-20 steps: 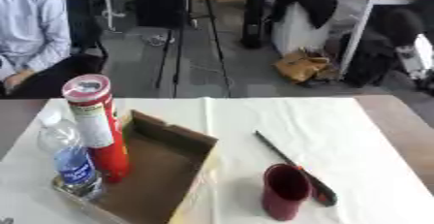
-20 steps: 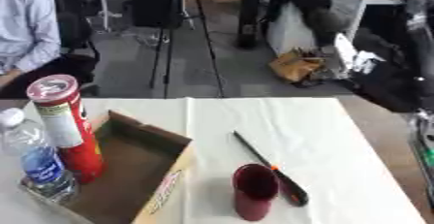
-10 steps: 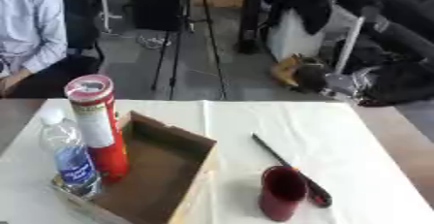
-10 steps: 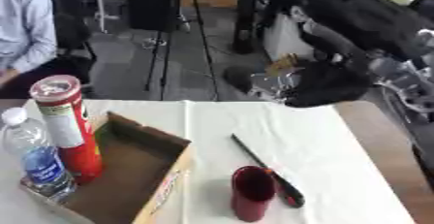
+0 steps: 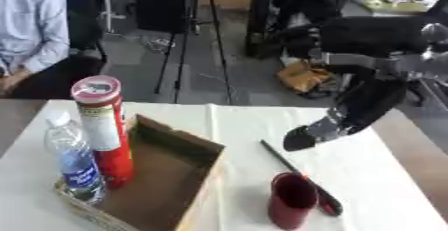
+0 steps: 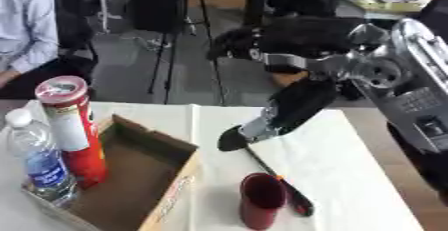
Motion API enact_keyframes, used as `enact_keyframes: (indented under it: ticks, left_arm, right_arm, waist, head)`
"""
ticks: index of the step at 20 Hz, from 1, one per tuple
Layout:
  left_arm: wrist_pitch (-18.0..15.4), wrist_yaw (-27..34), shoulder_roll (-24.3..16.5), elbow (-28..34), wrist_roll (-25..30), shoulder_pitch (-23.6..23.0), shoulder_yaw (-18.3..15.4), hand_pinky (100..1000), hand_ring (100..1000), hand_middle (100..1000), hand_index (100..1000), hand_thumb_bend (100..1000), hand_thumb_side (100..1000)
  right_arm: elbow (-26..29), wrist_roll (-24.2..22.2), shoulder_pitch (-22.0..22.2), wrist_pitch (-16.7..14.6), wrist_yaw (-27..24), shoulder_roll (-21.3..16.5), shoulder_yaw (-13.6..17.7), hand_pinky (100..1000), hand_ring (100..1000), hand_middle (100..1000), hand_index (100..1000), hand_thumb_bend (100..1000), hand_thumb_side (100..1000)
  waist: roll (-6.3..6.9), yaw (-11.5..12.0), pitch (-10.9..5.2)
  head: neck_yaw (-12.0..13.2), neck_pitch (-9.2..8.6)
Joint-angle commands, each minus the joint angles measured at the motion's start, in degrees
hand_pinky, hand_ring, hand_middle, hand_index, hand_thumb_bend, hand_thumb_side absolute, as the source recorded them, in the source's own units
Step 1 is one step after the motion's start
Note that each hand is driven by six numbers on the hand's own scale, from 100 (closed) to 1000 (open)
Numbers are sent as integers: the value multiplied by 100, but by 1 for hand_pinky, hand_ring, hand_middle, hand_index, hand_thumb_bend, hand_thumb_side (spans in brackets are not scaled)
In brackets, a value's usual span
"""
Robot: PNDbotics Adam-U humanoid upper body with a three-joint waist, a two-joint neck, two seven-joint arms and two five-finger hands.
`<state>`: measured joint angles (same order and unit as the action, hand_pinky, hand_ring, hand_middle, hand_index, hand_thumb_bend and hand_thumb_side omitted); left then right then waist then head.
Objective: Pick up objects on the table and place them in the box.
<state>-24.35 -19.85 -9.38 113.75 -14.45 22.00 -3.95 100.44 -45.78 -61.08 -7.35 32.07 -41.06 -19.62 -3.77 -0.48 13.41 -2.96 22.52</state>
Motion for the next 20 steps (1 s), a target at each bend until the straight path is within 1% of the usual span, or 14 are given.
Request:
enact_keyframes:
  ticks: [1,2,3,4,7,8,9,10,11,12,15,17,18,20]
  left_arm:
    - [1,20,-127,85,40,36,8,946,851,877,838,100,985]
    - [3,21,-129,85,49,36,12,947,851,874,835,100,984]
    - [6,24,-129,85,61,35,16,947,851,874,835,100,984]
    - [10,29,-128,85,71,33,19,949,850,873,833,100,985]
    - [14,44,-126,85,97,31,20,949,850,872,831,100,984]
    - [13,48,-125,85,101,32,18,949,849,869,826,100,982]
    - [13,53,-124,85,105,34,16,949,849,869,826,100,982]
    - [14,58,-123,85,109,34,16,949,849,867,818,100,981]
    - [17,63,-121,85,114,33,17,949,849,867,818,100,981]
    - [19,68,-119,85,119,35,18,949,848,865,814,100,979]
    - [27,85,-110,85,139,37,24,951,848,864,812,100,979]
    - [29,98,-103,85,153,39,27,952,848,863,809,100,978]
    - [30,104,-102,85,158,40,27,953,848,861,806,100,978]
    - [31,114,-100,85,168,41,26,953,847,860,804,100,975]
  right_arm:
    - [-145,-358,-172,49,-282,-180,-30,932,1000,1000,1000,783,857]
    - [-235,-477,-179,85,-356,-189,-120,920,1000,1000,1000,810,616]
    - [-372,-549,-201,142,-464,-192,-242,920,1000,1000,1000,810,616]
    - [-499,-585,-225,208,-561,-189,-327,914,1000,1000,1000,832,548]
    - [-773,-615,-265,405,-765,-181,-447,910,1000,1000,1000,845,535]
    - [-837,-617,-254,466,-813,-188,-468,908,1000,1000,1000,856,497]
    - [-907,-618,-234,540,-873,-201,-490,908,1000,1000,1000,856,497]
    - [-960,-618,-220,605,-914,-215,-518,910,1000,1000,1000,858,464]
    - [-1010,-618,-203,668,-930,-231,-557,910,1000,1000,1000,858,464]
    - [-1065,-619,-182,725,-932,-245,-608,906,1000,1000,1000,851,406]
    - [-1230,-619,-142,826,-911,-252,-740,884,996,1000,1000,849,396]
    - [-1301,-619,-110,866,-948,-245,-760,870,991,1000,1000,857,388]
    - [-1331,-619,-94,894,-983,-244,-756,835,971,1000,1000,872,407]
    - [-1415,-619,-53,1022,-1120,-247,-732,816,961,1000,1000,874,410]
  waist:
    - [10,-6,-145]
    - [7,-3,-143]
    - [6,0,-144]
    - [7,-1,-143]
    - [10,-2,-141]
    - [13,-2,-138]
    - [16,1,-136]
    - [19,3,-134]
    - [22,6,-133]
    - [25,8,-131]
    - [32,11,-128]
    - [40,11,-124]
    - [44,12,-123]
    - [50,17,-122]
  head:
    - [-1,10]
    - [-8,10]
    - [-15,13]
    - [-17,17]
    - [-19,24]
    - [-14,22]
    - [-11,22]
    - [-9,23]
    - [-10,24]
    - [-15,27]
    - [-30,29]
    - [-34,27]
    - [-34,28]
    - [-39,35]
